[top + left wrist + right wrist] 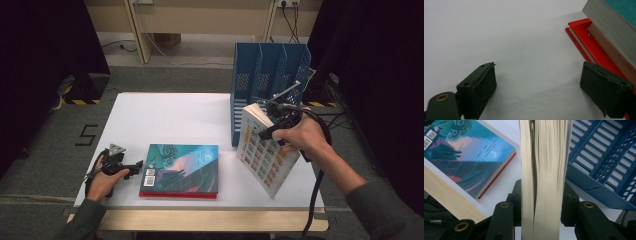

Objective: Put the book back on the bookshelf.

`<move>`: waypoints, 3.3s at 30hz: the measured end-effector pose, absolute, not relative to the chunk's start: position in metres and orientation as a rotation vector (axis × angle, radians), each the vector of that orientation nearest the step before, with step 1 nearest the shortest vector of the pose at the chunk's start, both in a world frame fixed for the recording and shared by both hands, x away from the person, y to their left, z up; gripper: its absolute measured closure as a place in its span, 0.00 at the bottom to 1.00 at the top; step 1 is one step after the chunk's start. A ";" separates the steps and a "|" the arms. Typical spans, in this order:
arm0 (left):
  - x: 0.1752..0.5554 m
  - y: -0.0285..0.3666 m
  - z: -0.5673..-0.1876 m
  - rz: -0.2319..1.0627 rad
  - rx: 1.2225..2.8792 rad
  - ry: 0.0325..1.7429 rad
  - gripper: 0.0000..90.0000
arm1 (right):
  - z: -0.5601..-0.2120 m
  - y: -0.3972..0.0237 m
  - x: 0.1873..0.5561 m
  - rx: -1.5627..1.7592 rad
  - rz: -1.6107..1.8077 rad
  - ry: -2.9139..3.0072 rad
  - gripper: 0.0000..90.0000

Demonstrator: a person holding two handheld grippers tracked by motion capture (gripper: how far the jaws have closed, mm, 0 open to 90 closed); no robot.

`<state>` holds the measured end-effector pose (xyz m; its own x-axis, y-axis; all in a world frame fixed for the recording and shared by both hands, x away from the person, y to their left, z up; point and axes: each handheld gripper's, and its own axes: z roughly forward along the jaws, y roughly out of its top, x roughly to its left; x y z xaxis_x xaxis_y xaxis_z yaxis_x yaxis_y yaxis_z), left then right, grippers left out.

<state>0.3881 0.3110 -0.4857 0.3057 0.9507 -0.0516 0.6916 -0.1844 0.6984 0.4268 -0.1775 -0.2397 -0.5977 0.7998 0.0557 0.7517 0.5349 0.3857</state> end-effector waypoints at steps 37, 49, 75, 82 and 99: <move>0.388 0.311 -0.486 0.534 1.950 1.455 0.13 | -0.185 -0.164 0.420 1.044 0.667 2.622 0.82; 0.388 0.311 -0.486 0.534 1.950 1.455 0.13 | -0.160 -0.153 0.448 1.071 0.600 2.557 0.82; 0.388 0.311 -0.486 0.531 1.954 1.453 0.13 | -0.142 -0.142 0.545 1.229 0.583 2.366 0.82; 0.388 0.311 -0.486 0.531 1.954 1.453 0.13 | -0.157 -0.140 0.567 1.286 0.627 2.359 0.82; 0.388 0.311 -0.486 0.531 1.953 1.454 0.13 | -0.173 -0.141 0.598 1.367 0.683 2.307 0.82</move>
